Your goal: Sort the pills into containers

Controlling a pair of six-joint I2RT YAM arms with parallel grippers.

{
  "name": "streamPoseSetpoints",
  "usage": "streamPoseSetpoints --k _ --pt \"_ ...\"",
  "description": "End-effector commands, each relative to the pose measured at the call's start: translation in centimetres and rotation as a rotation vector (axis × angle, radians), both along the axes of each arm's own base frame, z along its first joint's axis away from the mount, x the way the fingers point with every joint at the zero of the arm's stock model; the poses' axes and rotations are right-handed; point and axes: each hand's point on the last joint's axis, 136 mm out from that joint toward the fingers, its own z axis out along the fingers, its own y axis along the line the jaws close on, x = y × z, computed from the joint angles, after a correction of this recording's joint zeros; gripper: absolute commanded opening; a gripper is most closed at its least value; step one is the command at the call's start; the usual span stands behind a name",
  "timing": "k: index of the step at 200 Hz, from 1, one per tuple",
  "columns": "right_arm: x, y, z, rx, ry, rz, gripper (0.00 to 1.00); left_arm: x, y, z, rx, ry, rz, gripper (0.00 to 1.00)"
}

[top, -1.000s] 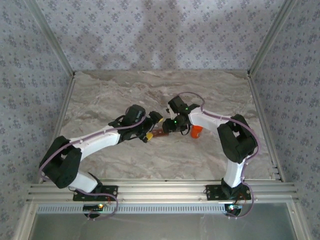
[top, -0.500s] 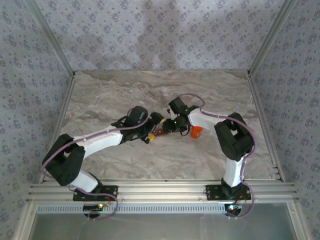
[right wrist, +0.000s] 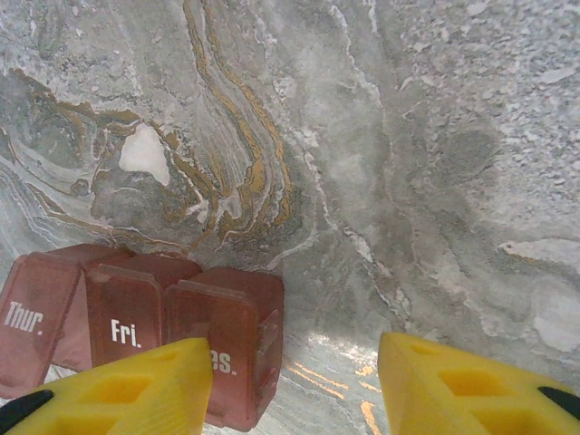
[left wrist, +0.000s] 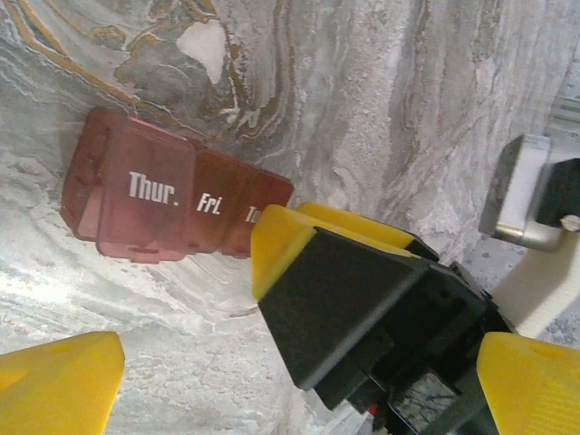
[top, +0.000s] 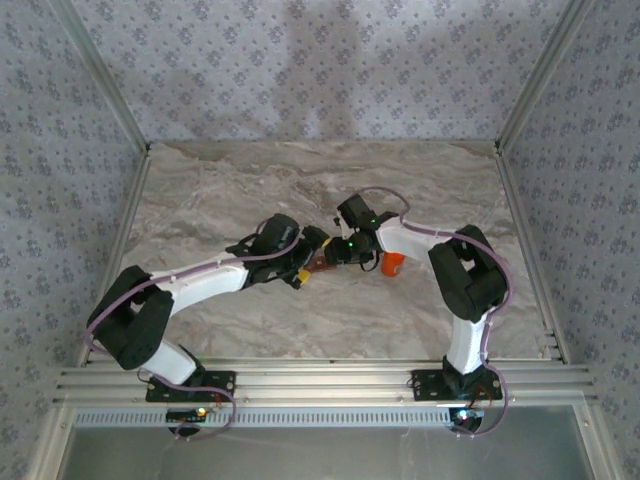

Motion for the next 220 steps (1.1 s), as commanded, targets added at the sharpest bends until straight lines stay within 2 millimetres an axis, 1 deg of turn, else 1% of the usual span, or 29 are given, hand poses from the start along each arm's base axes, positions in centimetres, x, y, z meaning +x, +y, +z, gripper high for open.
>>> streamPoseSetpoints --k 1,39,81,125,161,200,220 --pt "-0.8 -1.4 -2.2 -0.056 0.053 -0.035 0.53 0.4 -0.5 -0.2 -0.009 0.002 0.017 1.00" --pt "-0.9 -1.5 -2.3 -0.058 0.057 -0.035 0.53 1.0 -0.6 -0.4 -0.004 0.002 0.024 1.00" --pt "-1.0 -1.5 -2.4 -0.058 0.058 -0.031 0.53 2.2 -0.6 -0.4 -0.005 -0.009 0.035 1.00" --pt "-1.2 -1.6 -2.8 -0.069 0.067 -0.026 0.53 4.0 -0.7 0.6 -0.014 -0.034 0.038 1.00" --pt "-1.4 -1.7 -3.2 -0.079 0.075 -0.023 0.53 5.2 -0.1 1.3 -0.007 -0.052 0.048 1.00" --pt "-1.4 -1.8 -3.3 -0.082 0.078 -0.023 0.53 6.2 0.8 0.8 0.007 -0.046 0.067 1.00" --pt "-1.4 -1.7 -3.3 -0.083 0.079 -0.022 0.53 6.5 0.9 0.4 0.010 -0.039 0.065 1.00"
